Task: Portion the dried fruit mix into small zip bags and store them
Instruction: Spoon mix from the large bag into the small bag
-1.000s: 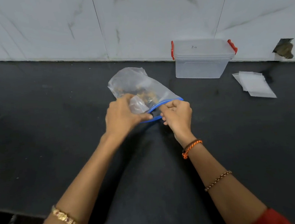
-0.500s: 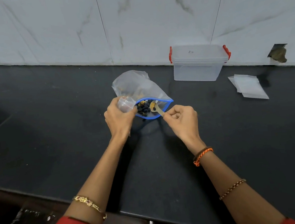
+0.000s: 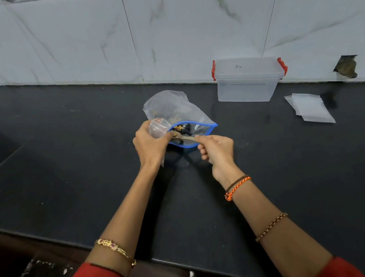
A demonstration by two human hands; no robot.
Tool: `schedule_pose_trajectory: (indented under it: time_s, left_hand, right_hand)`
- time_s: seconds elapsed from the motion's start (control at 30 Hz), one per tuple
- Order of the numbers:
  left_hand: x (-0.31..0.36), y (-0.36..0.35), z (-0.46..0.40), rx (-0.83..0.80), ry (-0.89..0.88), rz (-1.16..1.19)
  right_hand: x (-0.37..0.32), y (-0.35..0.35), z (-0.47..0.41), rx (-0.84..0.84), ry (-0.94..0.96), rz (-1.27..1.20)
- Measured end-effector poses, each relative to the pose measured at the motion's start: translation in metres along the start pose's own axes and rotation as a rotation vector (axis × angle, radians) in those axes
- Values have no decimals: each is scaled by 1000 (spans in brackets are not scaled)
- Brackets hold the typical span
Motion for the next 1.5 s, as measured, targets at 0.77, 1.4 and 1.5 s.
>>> schedule_pose_trajectory:
  time_s: [0.77,1.4,1.5]
  left_hand:
    - [-2,1,34,-64,-26,-118]
    - [8,-17,60,-365,-98,-209]
    - [12,-24,58,-399,-112,-184]
  right_hand:
    - [-2,61,-4,190,39,26]
    - [-26,114,10,85,135,70]
    - [-44,113,12,32,215,117]
Point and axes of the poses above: each hand's wrist, its own z-axis away from the middle knuckle, its own y-axis out of the back of the hand, x = y × z, the point moved 5 cm from there along -z, towards the middle knuckle, and after that the axes turned 11 degrees about z, right-handed, at the moved point
